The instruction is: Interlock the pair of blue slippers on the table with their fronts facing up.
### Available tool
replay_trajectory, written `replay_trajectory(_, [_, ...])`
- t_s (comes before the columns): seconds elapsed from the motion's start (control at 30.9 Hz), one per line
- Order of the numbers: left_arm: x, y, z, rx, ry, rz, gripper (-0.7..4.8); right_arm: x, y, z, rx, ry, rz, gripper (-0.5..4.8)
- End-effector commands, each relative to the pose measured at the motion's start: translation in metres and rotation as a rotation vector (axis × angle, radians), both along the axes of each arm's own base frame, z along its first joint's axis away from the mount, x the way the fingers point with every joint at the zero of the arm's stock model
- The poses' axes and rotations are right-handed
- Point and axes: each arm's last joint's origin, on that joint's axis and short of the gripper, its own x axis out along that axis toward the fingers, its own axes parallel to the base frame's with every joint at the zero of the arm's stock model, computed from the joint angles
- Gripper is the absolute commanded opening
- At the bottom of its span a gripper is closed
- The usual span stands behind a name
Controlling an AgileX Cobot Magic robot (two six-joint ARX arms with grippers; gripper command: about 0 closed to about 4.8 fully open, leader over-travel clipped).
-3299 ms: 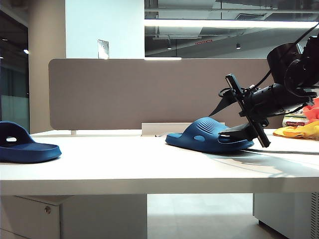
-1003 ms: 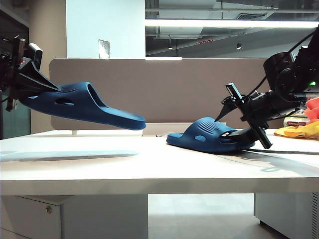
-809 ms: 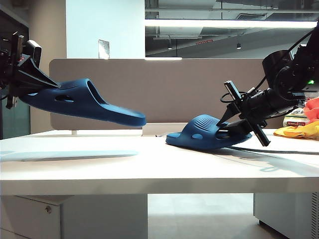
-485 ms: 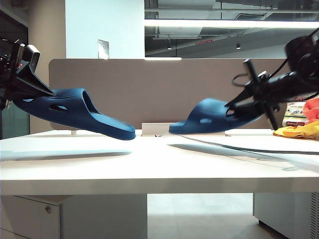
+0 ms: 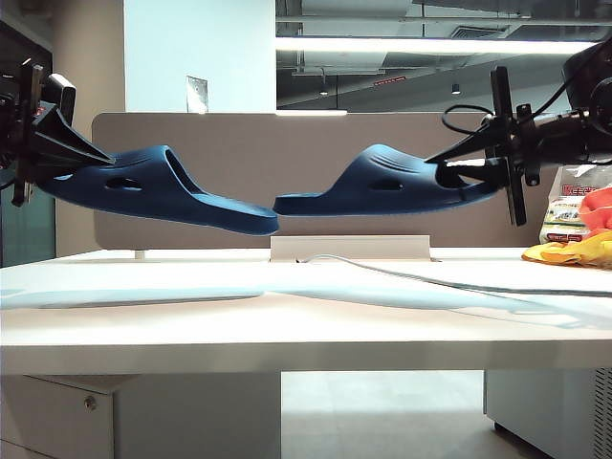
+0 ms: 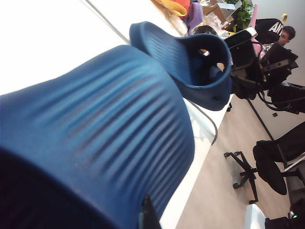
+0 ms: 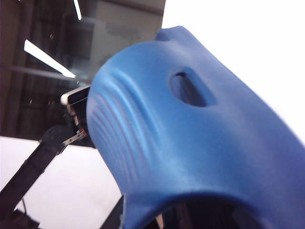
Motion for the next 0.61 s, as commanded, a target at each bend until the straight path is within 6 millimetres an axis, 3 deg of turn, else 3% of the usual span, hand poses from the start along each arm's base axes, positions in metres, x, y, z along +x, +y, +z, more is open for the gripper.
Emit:
replay_trajectory(0.03, [0.0,-0.001,0.001,0.01,-0.003,0.002,-0.06,-0.005,0.001,0.019,0.014,-0.066,0.051,0.08])
replay_trajectory(0.23, [0.0,-0.001,0.002,-0.003,-0.006,-0.006,-0.06,-0.012,0.007,0.035,0.02,-0.107,0.093,0.08])
replay_trajectory(0.61, [0.001,-0.028,0.003,-0.081,-0.003,-0.108,-0.06,-0.018,0.039,0.034,0.043,-0.105,0.248,0.08])
